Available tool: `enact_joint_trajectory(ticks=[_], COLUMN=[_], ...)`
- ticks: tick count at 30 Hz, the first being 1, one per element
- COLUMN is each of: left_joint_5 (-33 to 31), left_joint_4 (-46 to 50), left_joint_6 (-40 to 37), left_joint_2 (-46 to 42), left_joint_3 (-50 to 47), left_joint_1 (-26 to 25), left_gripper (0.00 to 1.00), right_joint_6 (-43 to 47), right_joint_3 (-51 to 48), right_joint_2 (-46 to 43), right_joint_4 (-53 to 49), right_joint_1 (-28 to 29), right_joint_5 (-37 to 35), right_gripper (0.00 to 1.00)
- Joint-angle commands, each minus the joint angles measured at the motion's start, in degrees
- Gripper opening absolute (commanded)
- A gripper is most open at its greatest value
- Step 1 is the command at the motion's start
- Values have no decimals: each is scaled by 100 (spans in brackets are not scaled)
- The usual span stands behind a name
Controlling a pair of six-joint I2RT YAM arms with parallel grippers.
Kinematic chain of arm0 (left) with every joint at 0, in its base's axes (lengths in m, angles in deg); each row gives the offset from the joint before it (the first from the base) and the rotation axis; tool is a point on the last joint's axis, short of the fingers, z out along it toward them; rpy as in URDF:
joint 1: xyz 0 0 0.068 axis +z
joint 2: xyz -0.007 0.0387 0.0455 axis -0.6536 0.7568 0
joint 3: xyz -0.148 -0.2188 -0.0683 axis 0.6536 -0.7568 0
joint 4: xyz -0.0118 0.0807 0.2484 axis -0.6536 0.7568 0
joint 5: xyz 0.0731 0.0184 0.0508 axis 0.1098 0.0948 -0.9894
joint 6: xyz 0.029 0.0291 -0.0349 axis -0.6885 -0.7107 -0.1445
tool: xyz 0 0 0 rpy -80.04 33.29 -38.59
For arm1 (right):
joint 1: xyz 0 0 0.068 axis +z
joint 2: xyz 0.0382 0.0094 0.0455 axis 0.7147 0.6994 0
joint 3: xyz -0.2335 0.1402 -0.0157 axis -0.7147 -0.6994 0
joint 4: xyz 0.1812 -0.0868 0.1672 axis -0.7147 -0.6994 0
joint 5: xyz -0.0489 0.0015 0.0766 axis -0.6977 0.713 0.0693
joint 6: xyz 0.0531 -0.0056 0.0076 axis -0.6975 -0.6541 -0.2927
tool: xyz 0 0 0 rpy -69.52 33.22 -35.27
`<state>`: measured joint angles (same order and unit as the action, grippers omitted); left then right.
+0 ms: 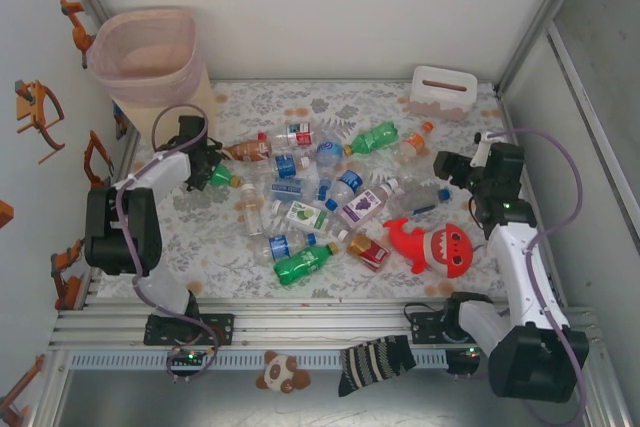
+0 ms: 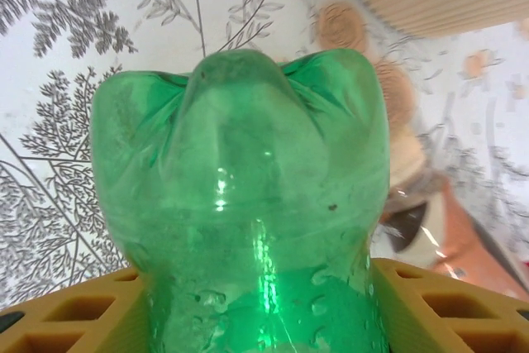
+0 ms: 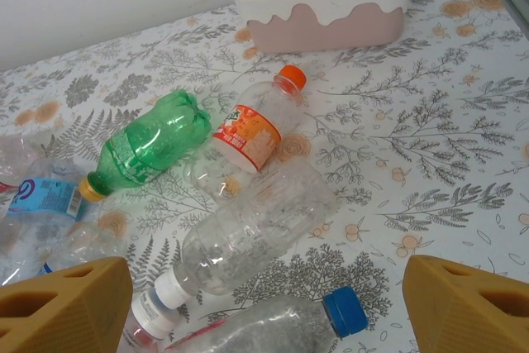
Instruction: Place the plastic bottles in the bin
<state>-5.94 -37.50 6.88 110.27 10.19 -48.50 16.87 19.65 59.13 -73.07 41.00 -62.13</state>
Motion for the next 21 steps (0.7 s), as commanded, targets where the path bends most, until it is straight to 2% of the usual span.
enact_joint_trajectory(ticks=[1,9,13,17,21], left_joint_5=[-95,96,510,953,984], left_joint_4=[156,175,39,6,96], left_joint_6=[-530,-2069,-3097,-4087,-4857], left_joint_2=[-590,-1987,-2457,-2538,-2301], left_joint_3=[-114,-53,321,966,1757], left_joint_1=[25,17,21,21,21], left_gripper=[55,51,47,47,46], right_joint_6=[58,62,73,76,94], right_joint_3=[103,231,316,362,462], right_joint_2=[-147,-249,-280,-291,-243], right_joint_4=[-99,-180,-237,-251,-277], right_joint_1=[58,54,57,57,58], right_joint_5=[-105,-99,-96,-105,-79], right_gripper=[84,84,84,84,84])
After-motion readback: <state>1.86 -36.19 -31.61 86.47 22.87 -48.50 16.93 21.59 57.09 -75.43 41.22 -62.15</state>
